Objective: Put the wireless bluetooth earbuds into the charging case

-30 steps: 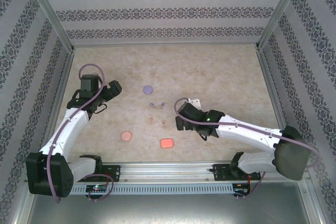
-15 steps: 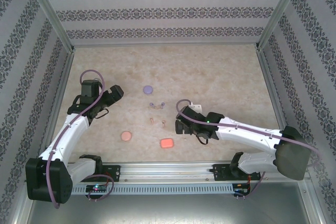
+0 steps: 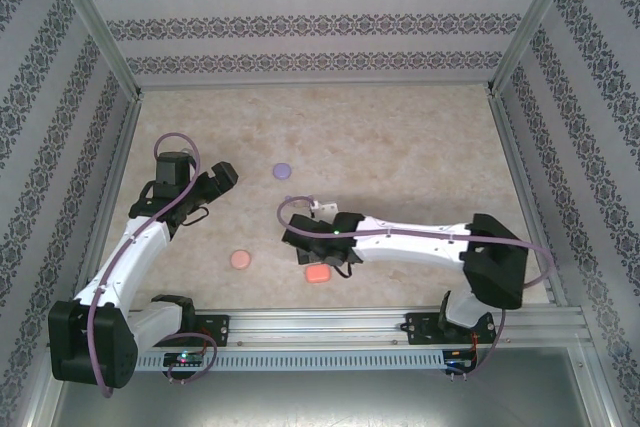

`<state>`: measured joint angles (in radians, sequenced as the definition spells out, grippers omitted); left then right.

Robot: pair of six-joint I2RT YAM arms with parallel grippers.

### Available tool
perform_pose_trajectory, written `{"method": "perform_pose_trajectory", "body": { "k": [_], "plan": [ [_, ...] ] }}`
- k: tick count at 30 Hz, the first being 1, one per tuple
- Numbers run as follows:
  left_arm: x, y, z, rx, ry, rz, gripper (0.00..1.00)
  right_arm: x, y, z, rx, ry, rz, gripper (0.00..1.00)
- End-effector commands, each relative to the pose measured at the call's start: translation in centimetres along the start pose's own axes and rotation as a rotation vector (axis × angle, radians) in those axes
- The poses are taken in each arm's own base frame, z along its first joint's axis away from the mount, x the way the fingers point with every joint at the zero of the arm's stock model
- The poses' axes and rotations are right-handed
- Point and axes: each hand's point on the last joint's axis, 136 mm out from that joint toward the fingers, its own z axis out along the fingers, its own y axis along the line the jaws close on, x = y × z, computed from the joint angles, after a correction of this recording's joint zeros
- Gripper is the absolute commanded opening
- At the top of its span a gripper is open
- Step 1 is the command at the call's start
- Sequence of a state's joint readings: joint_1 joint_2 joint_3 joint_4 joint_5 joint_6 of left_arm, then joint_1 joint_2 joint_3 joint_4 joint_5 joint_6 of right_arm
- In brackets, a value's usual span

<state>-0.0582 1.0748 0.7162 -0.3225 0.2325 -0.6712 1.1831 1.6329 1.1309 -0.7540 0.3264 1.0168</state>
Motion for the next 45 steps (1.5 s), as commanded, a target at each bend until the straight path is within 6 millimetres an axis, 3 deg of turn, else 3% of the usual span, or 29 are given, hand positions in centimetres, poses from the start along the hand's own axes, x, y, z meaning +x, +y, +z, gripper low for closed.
{"method": "perform_pose_trajectory", "body": {
  "k": [1,13,24,45],
  "plan": [
    [0.0,-0.8,-0.4,0.020,-0.001,-0.004,1.00,1.6,1.1,0.4,0.036,0.078,0.027,0.92],
    [-0.1,-1.3,-1.2,0.026,-0.006,0.013,1.00,5.0,0.5,3.7,0.121,0.176,0.070,0.90],
    [-0.1,-1.5,-1.0,0.025,0.003,0.016,1.00,6.4,1.1,5.6,0.112,0.226,0.079,0.85],
    [0.1,-2.0,-0.9,0.023,0.011,0.021,0.99,8.3,0.1,6.0,0.113,0.250,0.114,0.75]
  ]
}}
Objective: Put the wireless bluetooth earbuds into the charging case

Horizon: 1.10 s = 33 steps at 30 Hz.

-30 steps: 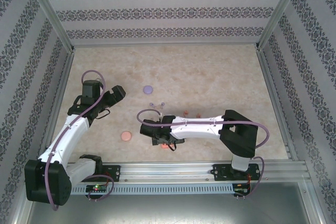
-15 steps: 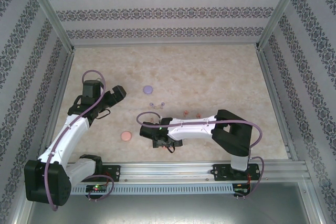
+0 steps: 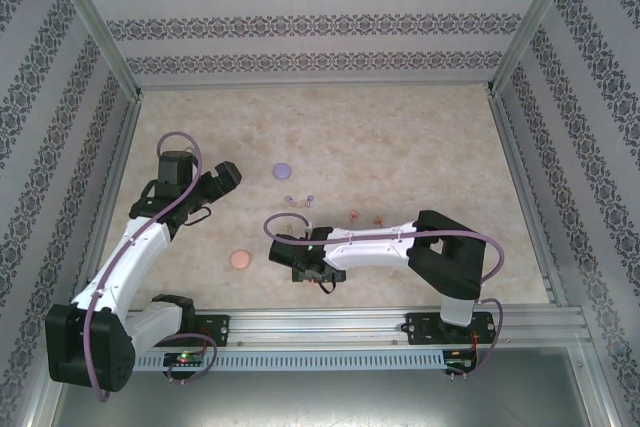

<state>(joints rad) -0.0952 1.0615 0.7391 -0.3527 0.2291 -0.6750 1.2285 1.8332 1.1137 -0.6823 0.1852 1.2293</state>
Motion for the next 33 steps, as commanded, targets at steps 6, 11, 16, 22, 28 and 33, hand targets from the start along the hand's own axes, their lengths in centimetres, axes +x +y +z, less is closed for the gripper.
{"method": "perform_pose_trajectory", "body": {
  "k": [6,11,16,22,28,33],
  "plan": [
    [0.0,-1.4,-0.4,0.017,0.033,-0.034,1.00,2.0,-2.2,1.4,0.058,0.052,-0.004,0.63],
    [0.4,-1.7,-0.6,0.003,0.076,-0.102,0.99,1.1,-2.5,0.2,0.018,0.017,0.015,0.56],
    [0.6,-2.8,0.2,0.068,0.083,-0.104,1.00,-2.4,-2.8,-2.6,-0.076,-0.052,0.059,0.55],
    [-0.3,-6.4,1.4,0.280,0.009,-0.036,1.00,-10.6,-3.3,-7.3,-0.258,-0.181,0.173,0.54],
    [-0.4,-8.7,2.4,0.402,-0.061,0.042,1.00,-20.0,-5.0,-10.1,-0.423,-0.245,0.392,0.54],
    [0.7,-11.3,3.3,0.491,-0.074,0.114,0.99,-26.0,-5.3,-10.5,-0.527,-0.246,0.562,0.53]
  ]
}}
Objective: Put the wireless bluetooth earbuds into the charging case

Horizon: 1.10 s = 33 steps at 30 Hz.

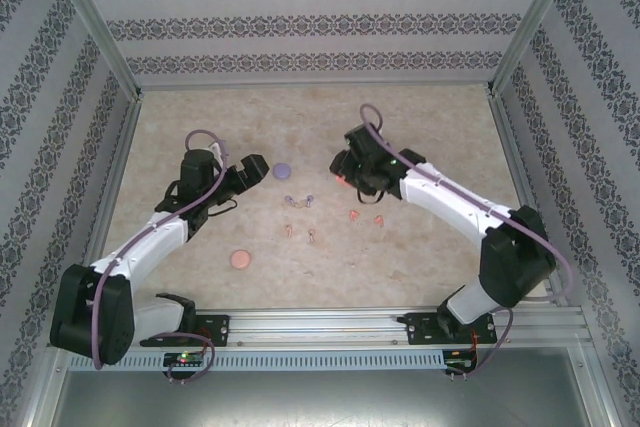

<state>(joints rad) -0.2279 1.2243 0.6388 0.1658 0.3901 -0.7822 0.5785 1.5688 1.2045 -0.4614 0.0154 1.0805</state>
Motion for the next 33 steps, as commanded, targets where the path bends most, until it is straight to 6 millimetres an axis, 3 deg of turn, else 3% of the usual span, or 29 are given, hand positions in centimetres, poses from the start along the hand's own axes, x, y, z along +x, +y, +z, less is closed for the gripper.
{"method": "perform_pose_trajectory", "body": {
  "k": [1,4,9,18,33],
  "plan": [
    [-0.7,-4.0,0.9,0.152,-0.062,0.113,1.00,-1.7,3.2,1.2,-0.109,0.040,0.095,0.53],
    [0.4,-5.6,2.3,0.183,-0.034,0.167,0.99,-2.8,4.4,2.6,-0.151,0.064,0.191,0.53],
    [2.0,-7.8,5.1,0.218,-0.007,0.229,0.98,-3.0,6.1,4.7,-0.215,0.107,0.323,0.52],
    [3.2,-10.5,9.9,0.296,0.017,0.252,0.75,-2.2,7.8,4.7,-0.238,0.119,0.361,0.52],
    [3.2,-10.8,11.9,0.314,-0.010,0.229,0.56,-1.8,7.5,4.3,-0.239,0.124,0.363,0.52]
  ]
}}
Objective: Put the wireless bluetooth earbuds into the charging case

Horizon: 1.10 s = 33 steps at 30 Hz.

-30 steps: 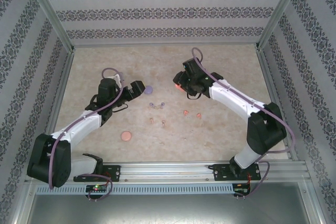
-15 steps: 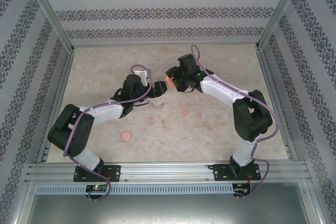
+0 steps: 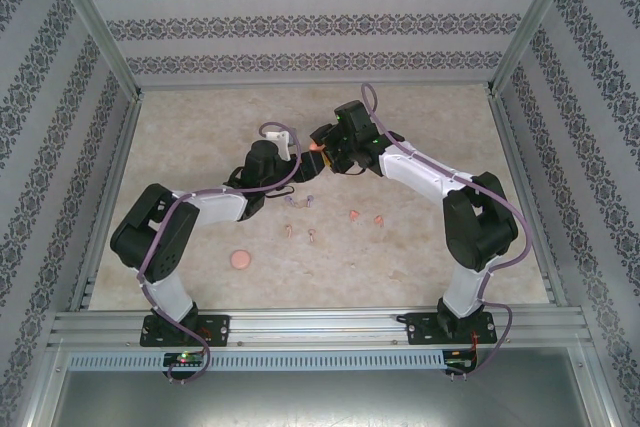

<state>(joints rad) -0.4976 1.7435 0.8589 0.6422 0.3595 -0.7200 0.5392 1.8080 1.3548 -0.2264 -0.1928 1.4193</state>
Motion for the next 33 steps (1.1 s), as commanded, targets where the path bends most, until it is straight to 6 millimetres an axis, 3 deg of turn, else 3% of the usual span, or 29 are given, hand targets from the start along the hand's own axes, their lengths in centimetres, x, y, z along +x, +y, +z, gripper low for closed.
{"method": "perform_pose_trajectory", "body": {
  "k": [1,18,23,25,28,33],
  "plan": [
    [-1.9,-2.0,0.5,0.056,-0.067,0.019,0.54,0.3,1.2,-0.8,-0.040,0.003,0.007,0.52],
    [-1.9,-2.1,1.0,0.068,-0.065,0.003,0.21,0.6,1.1,-0.6,-0.054,0.013,0.016,0.52],
    [-1.7,-2.3,1.0,0.074,-0.054,-0.002,0.07,0.2,1.8,-1.1,-0.082,0.003,0.021,0.63],
    [-1.5,-2.5,0.9,0.080,-0.043,-0.003,0.01,-0.6,2.4,-1.8,-0.105,-0.019,0.015,0.70],
    [-1.4,-3.0,0.3,0.087,-0.025,0.004,0.00,-2.2,2.8,-3.7,-0.126,-0.070,-0.013,0.74],
    [-1.3,-4.6,-0.8,0.123,0.024,0.047,0.00,-4.7,1.5,-7.1,-0.097,-0.144,-0.155,0.78]
  ]
}}
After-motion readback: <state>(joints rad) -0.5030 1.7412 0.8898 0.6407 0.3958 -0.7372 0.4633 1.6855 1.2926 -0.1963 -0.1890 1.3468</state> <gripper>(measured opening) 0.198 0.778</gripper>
